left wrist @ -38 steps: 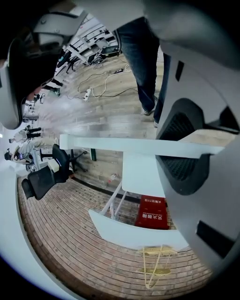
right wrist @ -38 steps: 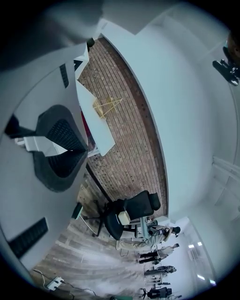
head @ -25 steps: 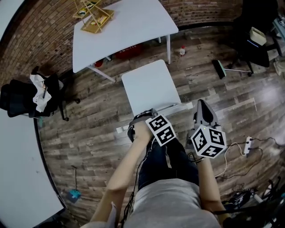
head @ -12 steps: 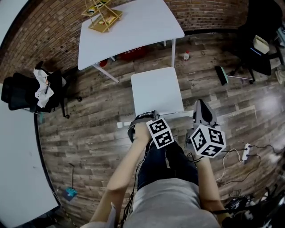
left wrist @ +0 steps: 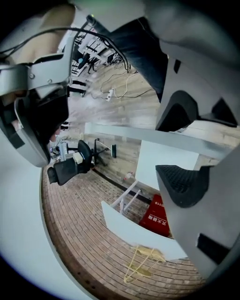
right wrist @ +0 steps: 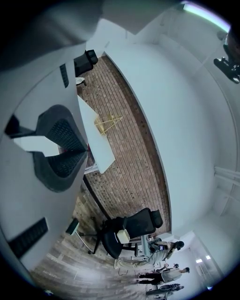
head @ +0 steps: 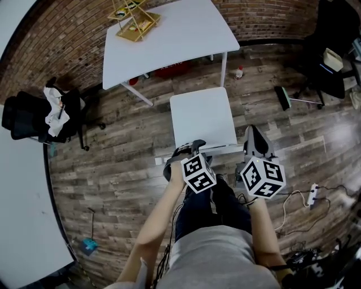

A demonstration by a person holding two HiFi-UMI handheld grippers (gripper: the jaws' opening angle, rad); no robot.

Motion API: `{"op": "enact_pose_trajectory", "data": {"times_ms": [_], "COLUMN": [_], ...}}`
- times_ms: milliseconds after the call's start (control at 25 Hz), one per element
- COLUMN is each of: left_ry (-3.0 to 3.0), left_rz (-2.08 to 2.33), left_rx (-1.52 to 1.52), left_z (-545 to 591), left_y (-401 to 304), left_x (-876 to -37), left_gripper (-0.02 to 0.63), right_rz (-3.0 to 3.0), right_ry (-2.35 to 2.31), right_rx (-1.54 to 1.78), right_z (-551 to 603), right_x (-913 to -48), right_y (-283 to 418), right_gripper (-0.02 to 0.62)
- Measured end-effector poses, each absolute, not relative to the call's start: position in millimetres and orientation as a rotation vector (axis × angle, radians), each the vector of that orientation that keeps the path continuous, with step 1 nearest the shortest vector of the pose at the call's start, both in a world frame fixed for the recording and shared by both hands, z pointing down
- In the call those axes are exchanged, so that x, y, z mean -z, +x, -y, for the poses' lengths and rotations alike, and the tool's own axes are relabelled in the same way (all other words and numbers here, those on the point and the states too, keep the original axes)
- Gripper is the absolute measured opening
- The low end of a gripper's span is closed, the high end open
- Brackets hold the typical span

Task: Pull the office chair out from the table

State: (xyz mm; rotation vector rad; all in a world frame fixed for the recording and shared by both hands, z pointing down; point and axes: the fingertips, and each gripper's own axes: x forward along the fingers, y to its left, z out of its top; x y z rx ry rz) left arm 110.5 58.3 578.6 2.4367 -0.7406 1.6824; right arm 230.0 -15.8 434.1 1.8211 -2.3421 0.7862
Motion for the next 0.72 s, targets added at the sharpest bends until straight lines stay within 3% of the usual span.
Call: {"op": "enact_pose_trajectory", "data": {"times_ms": [160,440,720], "left_ry": [2.510,2.556,2.633], "left_rz": [0.786,0.955,1.359], "left_rx": [-1.463,-0.632,-0.343], "left_z": [-57,-26,8], "left_y": [116,114,75], "left_x": [-555,-447,-349], "left_gripper": [0.245,0.238,0.117], "right_rz": [2.362,2.415,2.513], "right_ry": [1.793,1.751,1.705], "right_rx": [-0.771,-0.729,-0.669], "right_z": [21,29,37], "right_x": [-431,-417,-388], "right_y": [212,183,151], "right_gripper": [0.014,0.014,0.014]}}
